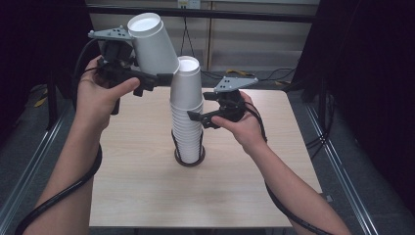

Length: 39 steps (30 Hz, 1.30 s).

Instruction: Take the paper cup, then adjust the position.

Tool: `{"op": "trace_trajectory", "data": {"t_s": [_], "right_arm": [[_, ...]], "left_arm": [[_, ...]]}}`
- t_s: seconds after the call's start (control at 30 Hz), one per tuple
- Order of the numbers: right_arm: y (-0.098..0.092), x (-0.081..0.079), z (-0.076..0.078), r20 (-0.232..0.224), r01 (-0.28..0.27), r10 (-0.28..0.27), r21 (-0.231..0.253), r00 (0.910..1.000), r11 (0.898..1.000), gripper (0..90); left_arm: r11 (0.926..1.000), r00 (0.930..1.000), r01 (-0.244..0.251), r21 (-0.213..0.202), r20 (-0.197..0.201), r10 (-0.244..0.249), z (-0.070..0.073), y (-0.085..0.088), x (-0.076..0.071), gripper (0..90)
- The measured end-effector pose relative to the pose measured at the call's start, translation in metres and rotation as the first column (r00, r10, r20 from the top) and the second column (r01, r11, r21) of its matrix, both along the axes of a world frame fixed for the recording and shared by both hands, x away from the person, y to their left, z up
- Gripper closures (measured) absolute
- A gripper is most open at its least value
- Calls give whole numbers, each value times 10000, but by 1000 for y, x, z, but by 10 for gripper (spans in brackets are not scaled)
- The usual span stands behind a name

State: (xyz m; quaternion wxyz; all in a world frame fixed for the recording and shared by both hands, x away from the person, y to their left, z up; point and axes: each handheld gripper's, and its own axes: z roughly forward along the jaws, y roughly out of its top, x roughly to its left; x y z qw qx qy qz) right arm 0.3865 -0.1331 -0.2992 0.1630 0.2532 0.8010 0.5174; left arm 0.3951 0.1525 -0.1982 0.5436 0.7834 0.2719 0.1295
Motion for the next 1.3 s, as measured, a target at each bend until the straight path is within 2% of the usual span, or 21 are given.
{"op": "trace_trajectory", "data": {"t_s": [0.1,0.33,0.37,0.4,0.57,0.63,0.97,1.23,1.3], "right_arm": [[-1,-1,-1,10,10,-10,-17,10000,10000,152],[0,-4,-7,-103,-164,162,-124,9998,9998,149],[1,-5,-8,-97,-214,213,-81,9997,9997,148],[1,-5,-8,-97,-214,213,-81,9997,9997,148],[-2,-7,-10,-155,-274,272,-119,9995,9996,148],[-3,-7,-11,-164,-279,277,-137,9995,9995,149],[-15,-15,-20,-253,-375,369,-268,9990,9989,148],[-27,-20,-29,-327,-471,462,-291,9984,9985,148],[-28,-21,-30,-353,-507,496,-305,9981,9982,148]], "left_arm": [[9999,10000,-76,-151,-35,75,-3,9,-3,83],[9995,9995,-297,-121,-76,297,-8,29,-11,83],[9993,9993,-350,98,-105,351,-11,33,-13,83],[9993,9993,-350,98,-105,351,-11,33,-13,83],[9988,9985,-425,238,-339,433,-26,42,-13,83],[9986,9982,-459,243,-378,468,-28,43,-13,83],[9977,9948,-458,509,-884,502,-58,50,-18,82],[9937,9916,-377,1054,-1189,502,-84,57,-25,83],[9928,9915,-368,1139,-1203,505,-87,58,-26,83]]}}
